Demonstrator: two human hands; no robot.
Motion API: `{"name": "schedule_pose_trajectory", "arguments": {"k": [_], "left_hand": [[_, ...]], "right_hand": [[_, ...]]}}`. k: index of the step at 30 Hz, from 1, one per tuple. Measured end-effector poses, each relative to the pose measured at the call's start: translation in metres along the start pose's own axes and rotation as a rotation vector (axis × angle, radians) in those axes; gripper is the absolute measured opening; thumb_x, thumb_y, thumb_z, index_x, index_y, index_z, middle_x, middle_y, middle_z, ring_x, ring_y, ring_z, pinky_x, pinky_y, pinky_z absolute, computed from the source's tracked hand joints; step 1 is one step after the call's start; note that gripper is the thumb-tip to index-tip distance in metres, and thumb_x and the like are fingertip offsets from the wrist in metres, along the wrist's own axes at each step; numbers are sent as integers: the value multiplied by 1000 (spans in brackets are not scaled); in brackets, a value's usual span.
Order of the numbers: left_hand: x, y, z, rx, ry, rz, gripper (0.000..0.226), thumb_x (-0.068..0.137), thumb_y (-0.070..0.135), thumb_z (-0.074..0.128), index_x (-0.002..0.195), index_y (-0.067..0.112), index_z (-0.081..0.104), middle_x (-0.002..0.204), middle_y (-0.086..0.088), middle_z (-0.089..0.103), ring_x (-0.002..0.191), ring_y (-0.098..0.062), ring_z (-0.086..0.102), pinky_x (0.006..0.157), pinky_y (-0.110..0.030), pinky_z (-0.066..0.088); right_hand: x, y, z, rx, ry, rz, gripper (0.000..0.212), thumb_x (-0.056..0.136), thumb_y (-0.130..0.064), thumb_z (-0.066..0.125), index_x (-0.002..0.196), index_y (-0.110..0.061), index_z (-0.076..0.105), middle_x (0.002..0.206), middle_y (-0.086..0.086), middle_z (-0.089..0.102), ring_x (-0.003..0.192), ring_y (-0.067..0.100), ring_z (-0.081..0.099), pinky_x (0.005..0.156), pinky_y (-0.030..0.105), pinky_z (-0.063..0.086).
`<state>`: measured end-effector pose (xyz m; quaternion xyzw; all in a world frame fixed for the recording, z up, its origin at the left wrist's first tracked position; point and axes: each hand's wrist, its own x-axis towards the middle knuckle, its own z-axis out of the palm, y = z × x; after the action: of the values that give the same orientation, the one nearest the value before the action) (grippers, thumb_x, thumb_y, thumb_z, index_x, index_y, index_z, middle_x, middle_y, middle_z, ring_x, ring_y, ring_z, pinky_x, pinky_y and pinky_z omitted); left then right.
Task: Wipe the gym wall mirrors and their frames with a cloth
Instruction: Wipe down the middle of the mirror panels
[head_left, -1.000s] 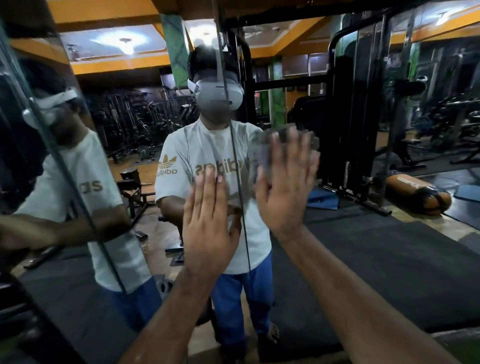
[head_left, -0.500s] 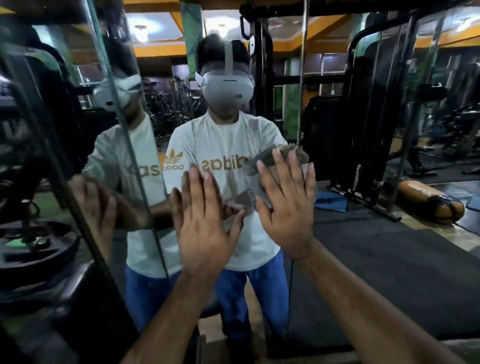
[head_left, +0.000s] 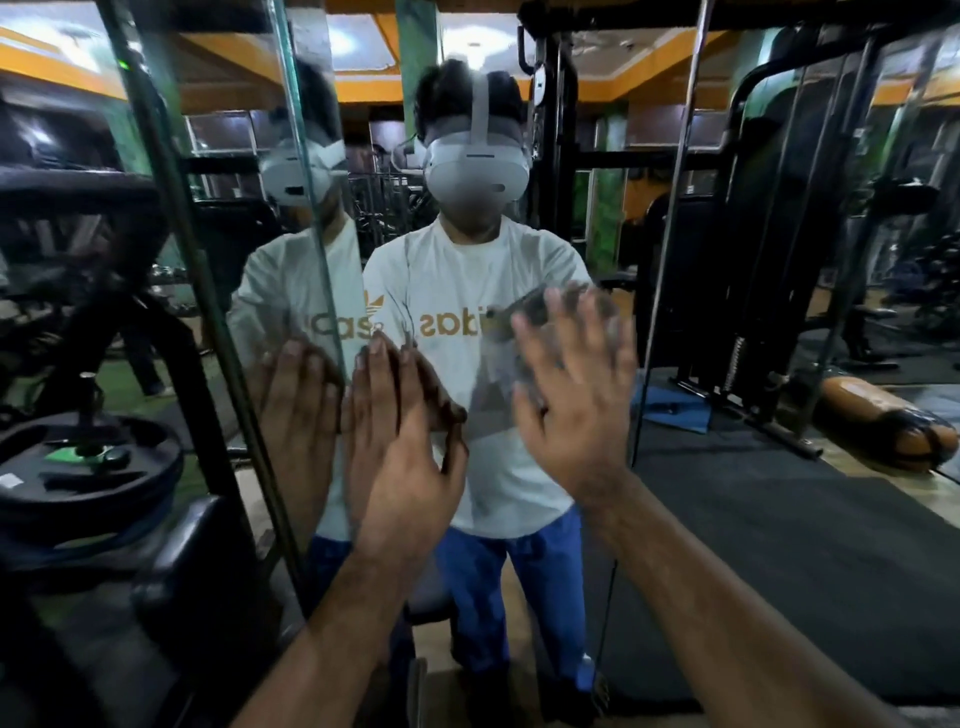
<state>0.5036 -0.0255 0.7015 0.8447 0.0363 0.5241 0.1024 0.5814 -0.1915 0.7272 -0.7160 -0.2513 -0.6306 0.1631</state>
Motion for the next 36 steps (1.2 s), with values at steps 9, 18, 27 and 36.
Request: {"name": "schedule_pose_trajectory", "arguments": {"k": [9, 18, 27, 36], "left_hand": [[-30, 2, -3, 113, -69, -16, 89, 82, 18, 69, 156, -3, 24, 164, -22, 25, 151, -36, 27, 122, -48, 29], [-37, 5, -18, 457, -76, 41, 65, 96, 15, 50, 154, -7, 30, 162, -26, 28, 153, -33, 21, 128, -43, 3], [-52, 2, 3, 505, -201, 32, 83, 92, 27, 56, 155, -11, 17, 162, -31, 19, 153, -38, 20, 126, -48, 13], [-117, 25, 61, -36, -132, -389, 93, 99, 67, 37, 159, -2, 17, 167, -21, 13, 155, -33, 17, 122, -47, 29]], "right_hand": [[6, -40, 16, 56, -73, -99, 54, 98, -27, 56, 151, -19, 54, 163, 11, 41, 155, 32, 30, 125, 61, 19], [26, -56, 22, 100, 3, -29, 56, 93, -22, 64, 148, -18, 57, 163, 9, 40, 154, 33, 30, 125, 61, 17], [37, -56, 23, 151, 8, -94, 43, 97, -22, 57, 140, -19, 65, 159, 7, 48, 152, 30, 36, 123, 63, 23], [39, -54, 31, 206, -143, -445, 45, 93, -22, 55, 136, -19, 68, 155, 6, 53, 151, 31, 38, 125, 60, 14]]}}
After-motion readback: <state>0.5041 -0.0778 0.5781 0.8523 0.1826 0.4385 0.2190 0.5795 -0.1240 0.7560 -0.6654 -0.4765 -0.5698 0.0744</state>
